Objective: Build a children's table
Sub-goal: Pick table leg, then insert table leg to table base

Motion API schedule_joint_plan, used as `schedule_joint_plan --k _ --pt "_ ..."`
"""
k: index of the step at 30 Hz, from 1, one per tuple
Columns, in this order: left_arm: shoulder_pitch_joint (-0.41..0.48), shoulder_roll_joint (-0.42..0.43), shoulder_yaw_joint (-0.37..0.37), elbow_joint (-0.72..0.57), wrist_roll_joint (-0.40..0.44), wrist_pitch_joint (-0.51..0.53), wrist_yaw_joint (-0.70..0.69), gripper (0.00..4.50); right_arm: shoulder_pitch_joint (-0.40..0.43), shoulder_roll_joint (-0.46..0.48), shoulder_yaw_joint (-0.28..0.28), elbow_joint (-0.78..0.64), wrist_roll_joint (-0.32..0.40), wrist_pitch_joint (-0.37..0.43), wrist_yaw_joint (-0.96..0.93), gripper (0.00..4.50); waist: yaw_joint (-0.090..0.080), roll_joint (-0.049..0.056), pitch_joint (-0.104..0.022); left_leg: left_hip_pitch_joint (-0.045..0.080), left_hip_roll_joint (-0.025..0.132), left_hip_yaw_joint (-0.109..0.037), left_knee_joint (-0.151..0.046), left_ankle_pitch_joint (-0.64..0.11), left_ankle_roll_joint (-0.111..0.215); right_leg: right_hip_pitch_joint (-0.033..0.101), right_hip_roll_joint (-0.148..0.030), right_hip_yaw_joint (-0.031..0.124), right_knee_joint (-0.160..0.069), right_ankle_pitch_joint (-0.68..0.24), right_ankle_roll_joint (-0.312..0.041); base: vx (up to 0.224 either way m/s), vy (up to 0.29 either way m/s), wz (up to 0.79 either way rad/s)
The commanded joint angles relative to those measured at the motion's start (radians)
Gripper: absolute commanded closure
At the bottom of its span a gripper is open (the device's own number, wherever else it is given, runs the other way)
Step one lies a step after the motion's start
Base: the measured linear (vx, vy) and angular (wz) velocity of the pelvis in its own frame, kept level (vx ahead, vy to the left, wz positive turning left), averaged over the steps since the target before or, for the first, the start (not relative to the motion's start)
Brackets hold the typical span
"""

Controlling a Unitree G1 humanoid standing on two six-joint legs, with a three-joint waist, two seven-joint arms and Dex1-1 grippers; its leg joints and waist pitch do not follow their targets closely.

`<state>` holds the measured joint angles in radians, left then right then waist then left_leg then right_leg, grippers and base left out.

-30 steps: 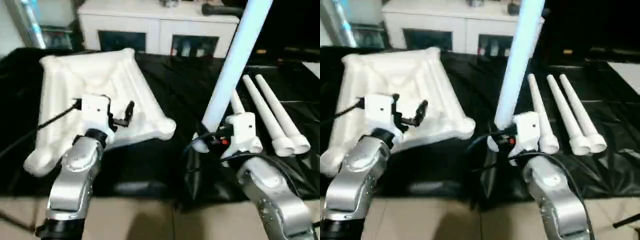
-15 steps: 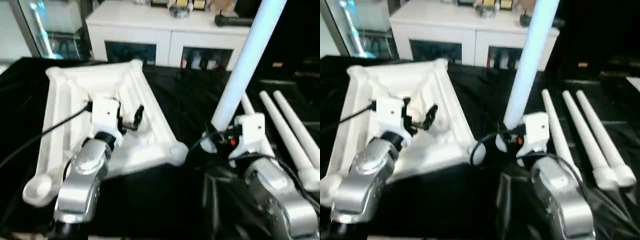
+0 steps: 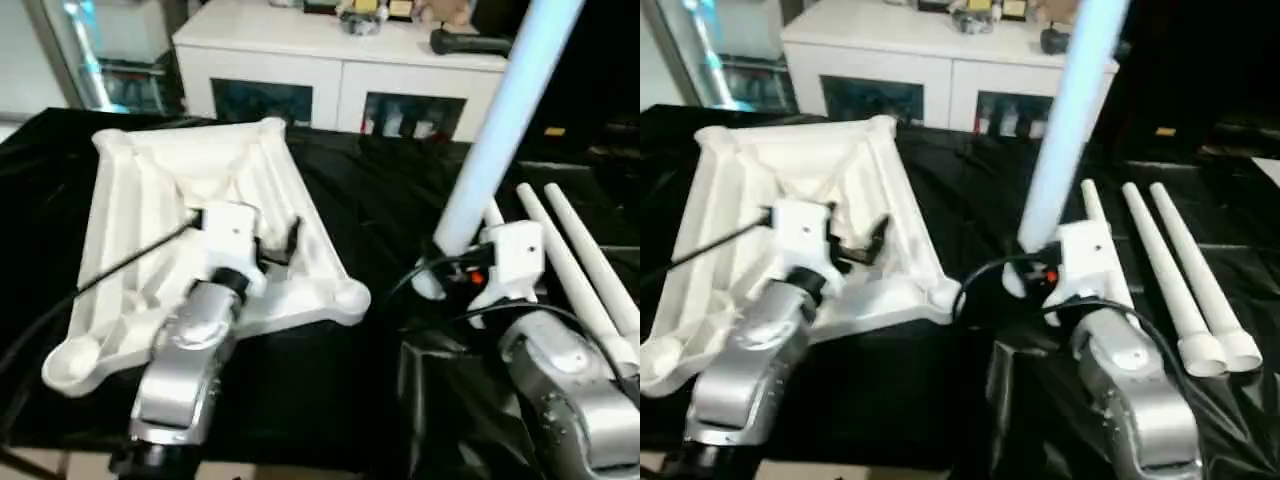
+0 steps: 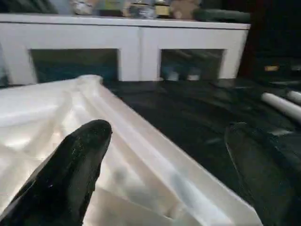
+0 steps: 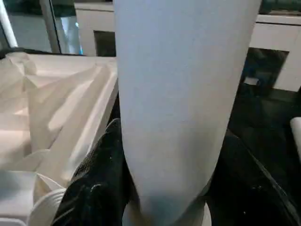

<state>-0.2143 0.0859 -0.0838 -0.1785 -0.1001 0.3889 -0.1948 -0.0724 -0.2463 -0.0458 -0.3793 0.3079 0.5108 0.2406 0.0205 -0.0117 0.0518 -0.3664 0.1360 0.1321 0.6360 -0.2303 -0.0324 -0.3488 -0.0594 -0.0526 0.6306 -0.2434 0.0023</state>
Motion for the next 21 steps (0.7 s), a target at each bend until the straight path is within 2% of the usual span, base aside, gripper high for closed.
schedule_joint_plan --k 1,2,3,4,5,6,7,8,9,10,11,12,13,14,16,17,18,19,20,21 --pt "-0.006 0.023 0.002 0.008 -0.05 0.029 -0.073 0.03 -0.014 -0.012 -0.021 -0.005 0.033 0.016 0.032 2.63 0.0 0.005 -0.035 0.005 0.088 -0.038 -0.11 -0.269 -0.024 0.015 -0.091 0.059 -0.096 -0.278 -0.143 0.0 0.0 0.0" --pt "0.002 0.049 0.007 0.001 -0.076 0.024 -0.125 0.03 -0.018 -0.016 -0.006 -0.006 0.041 0.021 0.052 2.63 0.004 0.0 -0.041 0.006 0.088 -0.037 -0.108 -0.246 -0.021 0.017 -0.093 0.059 -0.089 -0.215 -0.156 0.0 0.0 0.0" --pt "0.005 0.065 0.007 -0.002 -0.089 0.022 -0.154 0.03 -0.02 -0.019 0.003 -0.007 0.043 0.022 0.063 2.63 0.003 -0.015 -0.043 0.004 0.088 -0.033 -0.108 -0.227 -0.013 0.018 -0.093 0.059 -0.089 -0.191 -0.162 0.0 0.0 0.0" --pt "0.004 0.134 -0.027 0.005 -0.088 -0.015 -0.263 0.03 -0.036 -0.033 0.003 0.023 0.096 0.039 0.132 2.63 0.012 -0.016 -0.042 0.0 0.085 -0.03 -0.108 -0.177 0.019 0.022 -0.1 0.06 -0.083 -0.166 -0.168 0.0 0.0 0.0" --pt "0.005 0.163 -0.04 0.012 -0.095 -0.043 -0.32 0.01 -0.043 -0.042 0.004 0.044 0.116 0.045 0.167 2.63 0.013 -0.015 -0.043 0.003 0.086 -0.028 -0.108 -0.166 0.026 0.021 -0.099 0.059 -0.085 -0.169 -0.167 0.0 0.0 0.0" --pt "0.005 0.163 -0.04 0.012 -0.095 -0.043 -0.32 0.01 -0.043 -0.042 0.004 0.044 0.116 0.045 0.167 2.63 0.014 -0.01 -0.044 0.003 0.087 -0.026 -0.108 -0.15 0.028 0.019 -0.099 0.06 -0.083 -0.153 -0.171 0.0 0.0 0.0" --pt "0.019 0.225 -0.054 0.019 -0.098 -0.094 -0.413 0.01 -0.046 -0.069 0.022 0.072 0.123 0.056 0.226 2.63 0.018 -0.021 -0.047 0.008 0.089 -0.022 -0.104 -0.11 0.03 0.016 -0.096 0.058 -0.08 -0.086 -0.179 0.0 0.0 0.0" --pt "0.019 0.228 -0.055 0.02 -0.098 -0.098 -0.418 0.01 -0.047 -0.071 0.024 0.073 0.123 0.057 0.23 2.63 0.019 -0.032 -0.05 0.006 0.091 -0.02 -0.104 -0.076 0.044 0.02 -0.097 0.059 -0.073 -0.036 -0.186 0.0 0.0 0.0" --pt "0.019 0.271 -0.064 0.03 -0.108 -0.092 -0.484 0.01 -0.057 -0.104 0.041 0.1 0.118 0.042 0.288 2.63 0.024 -0.032 -0.056 0.002 0.089 -0.018 -0.1 -0.003 0.061 0.024 -0.096 0.057 -0.058 0.066 -0.197 0.0 0.0 0.0" --pt "0.015 0.301 -0.074 0.039 -0.116 -0.088 -0.534 0.01 -0.067 -0.128 0.053 0.122 0.104 0.016 0.325 2.63 0.032 -0.023 -0.058 0.012 0.09 -0.016 -0.097 0.019 0.071 0.014 -0.094 0.052 -0.054 0.109 -0.21 0.0 0.0 0.0" --pt "0.0 0.333 -0.097 0.054 -0.12 -0.079 -0.594 0.01 -0.086 -0.145 0.049 0.152 0.094 -0.004 0.349 2.63 0.03 -0.031 -0.055 0.011 0.088 -0.013 -0.098 0.024 0.076 0.014 -0.09 0.052 -0.051 0.131 -0.218 0.0 0.0 0.0" --pt "-0.009 0.343 -0.108 0.063 -0.121 -0.078 -0.617 0.01 -0.096 -0.146 0.041 0.162 0.093 -0.009 0.349 2.63 0.034 -0.021 -0.054 0.016 0.089 -0.011 -0.098 0.01 0.068 0.008 -0.091 0.053 -0.051 0.124 -0.224 0.0 0.0 0.0" --pt "-0.025 0.357 -0.12 0.08 -0.123 -0.075 -0.648 0.01 -0.107 -0.148 0.032 0.17 0.092 -0.016 0.348 2.63 0.037 -0.009 -0.054 0.017 0.089 -0.011 -0.101 -0.003 0.053 0.009 -0.091 0.054 -0.05 0.121 -0.229 0.0 0.0 0.0" --pt "-0.03 0.363 -0.125 0.086 -0.126 -0.075 -0.66 0.01 -0.109 -0.152 0.028 0.17 0.095 -0.018 0.349 2.63 0.037 -0.009 -0.054 0.017 0.089 -0.011 -0.101 -0.003 0.053 0.009 -0.091 0.054 -0.05 0.121 -0.229 0.0 0.0 0.0" --pt "-0.062 0.368 -0.151 0.125 -0.127 -0.072 -0.704 0.01 -0.102 -0.162 0.005 0.151 0.113 -0.015 0.348 2.63 0.041 -0.008 -0.052 0.023 0.09 -0.003 -0.103 -0.059 0.016 0.008 -0.089 0.057 -0.057 0.113 -0.233 0.0 0.0 0.0" --pt "-0.066 0.368 -0.154 0.129 -0.127 -0.072 -0.708 0.01 -0.1 -0.163 0.002 0.148 0.116 -0.014 0.348 2.63 0.043 -0.003 -0.05 0.022 0.091 -0.003 -0.107 -0.092 0.002 0.01 -0.092 0.059 -0.059 0.09 -0.236 0.0 0.0 0.0" --pt "-0.087 0.365 -0.17 0.162 -0.113 -0.088 -0.722 0.01 -0.093 -0.164 -0.011 0.14 0.128 -0.01 0.35 2.63 0.044 -0.002 -0.05 0.019 0.092 -0.005 -0.108 -0.106 -0.005 0.014 -0.095 0.06 -0.057 0.078 -0.238 0.0 0.0 0.0" --pt "-0.111 0.359 -0.19 0.202 -0.087 -0.109 -0.728 0.01 -0.079 -0.166 -0.023 0.131 0.131 -0.011 0.347 2.63 0.049 0.015 -0.049 0.021 0.091 -0.005 -0.11 -0.145 -0.02 0.012 -0.097 0.062 -0.06 0.036 -0.234 0.0 0.0 0.0" --pt "-0.123 0.363 -0.202 0.223 -0.077 -0.117 -0.747 0.01 -0.069 -0.174 -0.015 0.124 0.121 -0.018 0.348 2.63 0.044 0.015 -0.048 0.022 0.092 -0.005 -0.112 -0.181 -0.034 0.013 -0.094 0.063 -0.065 0.008 -0.228 0.0 0.0 0.0" --pt "-0.129 0.366 -0.208 0.233 -0.073 -0.118 -0.761 0.01 -0.063 -0.18 -0.009 0.12 0.114 -0.024 0.349 2.63 0.043 0.003 -0.05 0.016 0.091 -0.006 -0.113 -0.178 -0.032 0.021 -0.097 0.065 -0.067 -0.004 -0.222 0.0 0.0 0.0"
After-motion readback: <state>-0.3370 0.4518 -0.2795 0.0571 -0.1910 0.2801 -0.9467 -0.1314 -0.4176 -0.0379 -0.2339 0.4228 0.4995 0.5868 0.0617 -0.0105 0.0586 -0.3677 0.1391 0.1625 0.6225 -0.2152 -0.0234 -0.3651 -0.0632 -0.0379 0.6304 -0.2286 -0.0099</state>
